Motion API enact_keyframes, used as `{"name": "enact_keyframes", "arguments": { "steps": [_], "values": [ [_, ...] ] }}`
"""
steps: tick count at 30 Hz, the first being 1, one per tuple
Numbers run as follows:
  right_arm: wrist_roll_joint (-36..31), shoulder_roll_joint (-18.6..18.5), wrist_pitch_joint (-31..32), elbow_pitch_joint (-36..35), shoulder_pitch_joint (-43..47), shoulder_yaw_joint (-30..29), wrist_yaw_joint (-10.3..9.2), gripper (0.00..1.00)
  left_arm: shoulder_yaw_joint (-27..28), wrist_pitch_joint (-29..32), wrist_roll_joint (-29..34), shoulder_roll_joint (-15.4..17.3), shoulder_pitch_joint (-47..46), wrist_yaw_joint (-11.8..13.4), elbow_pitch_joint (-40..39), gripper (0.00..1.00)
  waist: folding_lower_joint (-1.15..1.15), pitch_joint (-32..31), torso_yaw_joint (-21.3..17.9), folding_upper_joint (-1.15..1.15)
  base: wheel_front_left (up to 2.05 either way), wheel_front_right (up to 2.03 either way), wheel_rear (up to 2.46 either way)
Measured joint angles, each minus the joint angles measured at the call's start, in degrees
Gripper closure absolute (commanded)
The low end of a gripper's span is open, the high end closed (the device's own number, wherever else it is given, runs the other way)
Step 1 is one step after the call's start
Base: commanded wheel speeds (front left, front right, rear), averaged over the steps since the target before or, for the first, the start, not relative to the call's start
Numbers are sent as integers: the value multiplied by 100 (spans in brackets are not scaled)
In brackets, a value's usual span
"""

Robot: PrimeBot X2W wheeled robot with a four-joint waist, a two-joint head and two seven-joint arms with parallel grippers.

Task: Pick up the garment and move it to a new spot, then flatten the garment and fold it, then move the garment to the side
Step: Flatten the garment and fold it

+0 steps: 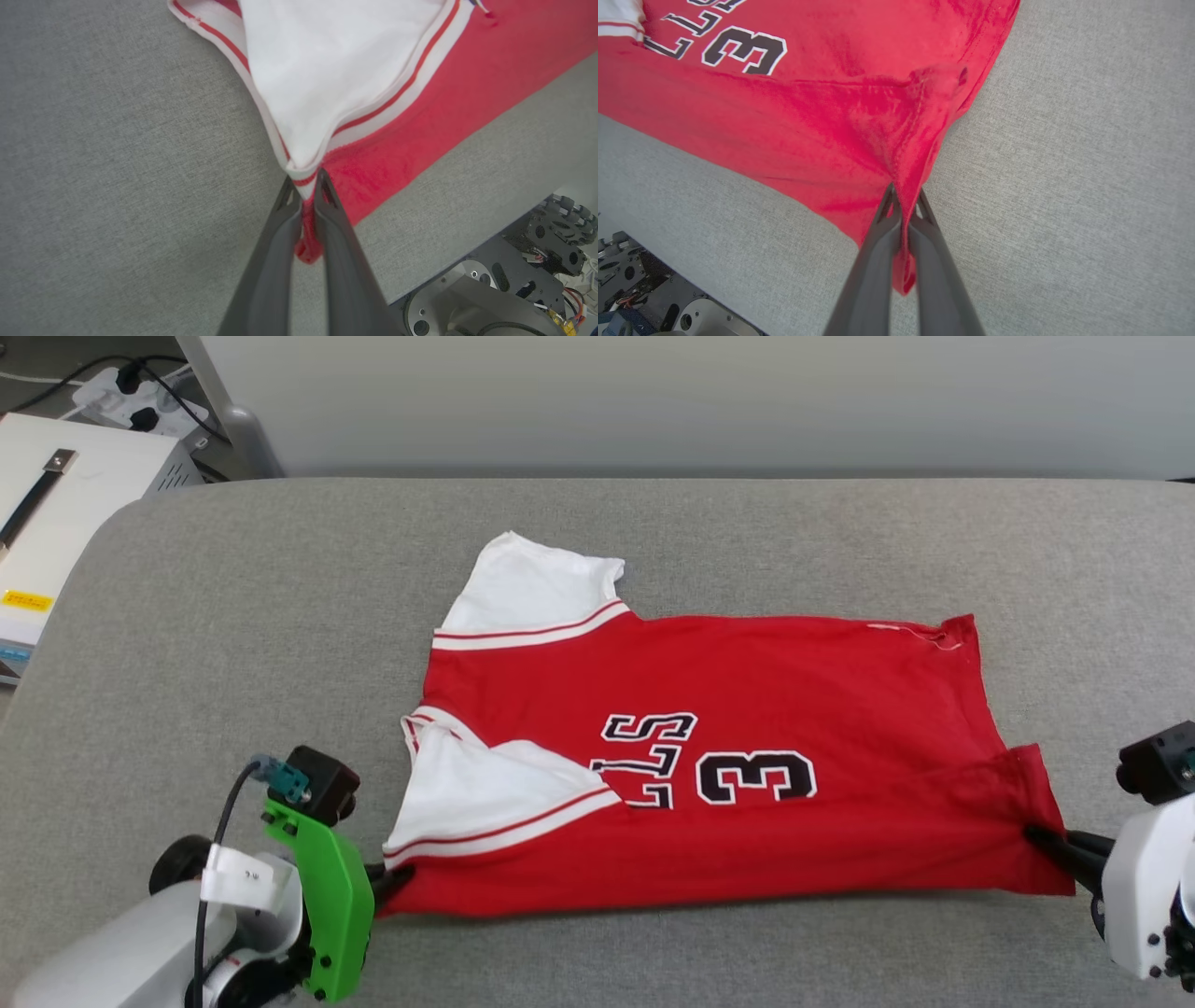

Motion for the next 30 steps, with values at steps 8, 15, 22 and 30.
{"name": "enact_keyframes", "arguments": {
  "steps": [8,15,22,30],
  "values": [
    [87,-111,191,-334,964,-637,1,100,-137,-88,-78,153,491,445,-623,100,0,-13,35,0,0,0,0],
    [-233,359,359,107,1057,-764,1,100,-253,-87,-81,-18,534,527,-275,100,0,195,18,0,0,0,0],
    [-450,683,162,543,1010,-720,5,42,-216,-199,-129,-200,560,488,80,0,0,220,33,0,0,0,0],
    [-909,803,-877,409,1006,-1220,4,0,242,-759,-27,271,473,610,-191,0,0,-12,52,0,0,0,0]
  ]
}}
